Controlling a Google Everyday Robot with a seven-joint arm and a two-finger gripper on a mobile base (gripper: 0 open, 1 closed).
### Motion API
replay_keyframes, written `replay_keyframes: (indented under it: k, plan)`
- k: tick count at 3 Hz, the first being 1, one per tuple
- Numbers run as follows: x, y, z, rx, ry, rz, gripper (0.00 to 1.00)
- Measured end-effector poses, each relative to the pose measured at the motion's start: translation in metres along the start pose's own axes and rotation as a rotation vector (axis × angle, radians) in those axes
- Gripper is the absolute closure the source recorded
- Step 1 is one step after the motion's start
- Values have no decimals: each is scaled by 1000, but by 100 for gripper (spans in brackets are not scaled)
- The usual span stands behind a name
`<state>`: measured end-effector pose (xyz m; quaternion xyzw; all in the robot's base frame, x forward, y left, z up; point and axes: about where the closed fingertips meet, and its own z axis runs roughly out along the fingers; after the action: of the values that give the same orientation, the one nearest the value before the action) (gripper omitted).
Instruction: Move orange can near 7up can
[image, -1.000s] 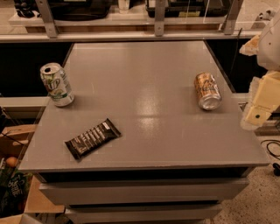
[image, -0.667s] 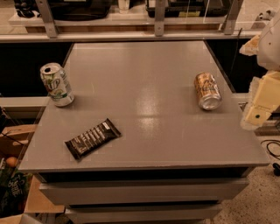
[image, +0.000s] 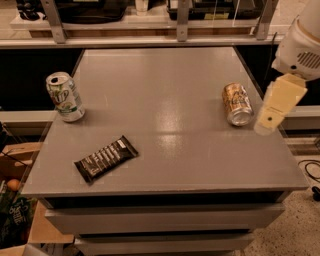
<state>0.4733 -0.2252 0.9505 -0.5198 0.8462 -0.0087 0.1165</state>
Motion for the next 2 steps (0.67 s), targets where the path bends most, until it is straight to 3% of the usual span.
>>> replay_keyframes:
  k: [1,2]
  plan:
    - [-5,-20,18,-23,9,130,0]
    - [-8,-41,35,-8,15,279,0]
